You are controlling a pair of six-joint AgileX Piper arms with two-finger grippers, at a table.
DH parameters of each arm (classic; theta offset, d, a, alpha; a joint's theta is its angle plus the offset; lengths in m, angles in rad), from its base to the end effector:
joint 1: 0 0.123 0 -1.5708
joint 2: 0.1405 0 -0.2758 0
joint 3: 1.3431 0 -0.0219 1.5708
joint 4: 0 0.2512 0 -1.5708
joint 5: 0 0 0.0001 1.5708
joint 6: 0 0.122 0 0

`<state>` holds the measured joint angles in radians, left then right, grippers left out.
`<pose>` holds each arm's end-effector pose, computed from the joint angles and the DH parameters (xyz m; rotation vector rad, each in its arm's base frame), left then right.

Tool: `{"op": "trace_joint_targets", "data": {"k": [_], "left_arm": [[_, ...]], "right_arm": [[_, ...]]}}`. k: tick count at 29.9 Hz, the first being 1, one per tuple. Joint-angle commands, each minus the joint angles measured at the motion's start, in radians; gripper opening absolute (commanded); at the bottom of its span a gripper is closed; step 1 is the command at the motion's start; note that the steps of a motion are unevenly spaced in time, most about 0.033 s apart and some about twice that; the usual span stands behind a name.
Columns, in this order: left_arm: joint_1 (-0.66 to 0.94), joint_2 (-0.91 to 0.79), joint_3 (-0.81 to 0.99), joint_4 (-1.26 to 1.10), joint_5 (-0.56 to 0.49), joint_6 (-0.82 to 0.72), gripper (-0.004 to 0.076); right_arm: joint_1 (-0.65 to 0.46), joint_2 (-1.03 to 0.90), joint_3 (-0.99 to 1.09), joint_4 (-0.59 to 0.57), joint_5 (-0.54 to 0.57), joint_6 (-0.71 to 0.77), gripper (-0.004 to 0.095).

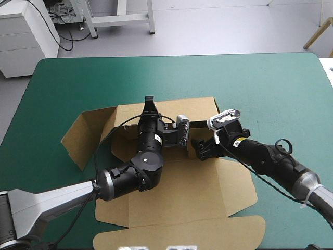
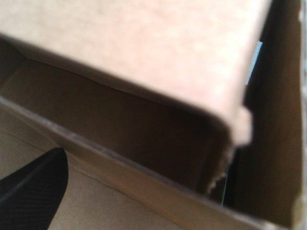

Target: Fold the box

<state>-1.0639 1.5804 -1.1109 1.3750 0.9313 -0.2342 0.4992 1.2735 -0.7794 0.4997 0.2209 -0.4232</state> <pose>0.2504 -0.2531 0.2775 1.4905 1.4490 0.9581 0.2540 0.1531 0.2474 -0.5323 2.1364 0.4345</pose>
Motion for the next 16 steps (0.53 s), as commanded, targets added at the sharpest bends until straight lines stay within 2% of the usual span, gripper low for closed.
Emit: {"op": "trace_joint_targets", "data": {"k": [1, 3, 4, 8, 9, 16], "left_arm": [[-0.014, -0.029, -0.014, -0.028, -0.044, -0.004, -0.001], [-0.014, -0.029, -0.014, -0.028, -0.044, -0.004, -0.001], [-0.014, -0.029, -0.014, -0.028, -0.044, -0.004, -0.001], [-0.014, -0.029, -0.014, -0.026, -0.044, -0.004, -0.001], [-0.014, -0.029, -0.014, -0.024, -0.044, -0.004, -0.001], [-0.014, -0.029, -0.014, -0.017, -0.05, -0.004, 0.0001]], "right_arm": [[0.044, -0.022, -0.001, 0.005, -0.152, 0.024, 0.082], [0.05, -0.02, 0.003, 0.003, -0.167, 0.032, 0.0692], [0.051, -0.021, 0.003, -0.003, -0.167, 0.032, 0.059], [0.051, -0.021, 0.003, -0.048, -0.169, 0.023, 0.0095], [0.051, -0.021, 0.003, -0.049, -0.172, 0.023, 0.0001], [0.051, -0.021, 0.003, -0.049, -0.198, 0.021, -0.0018]]}}
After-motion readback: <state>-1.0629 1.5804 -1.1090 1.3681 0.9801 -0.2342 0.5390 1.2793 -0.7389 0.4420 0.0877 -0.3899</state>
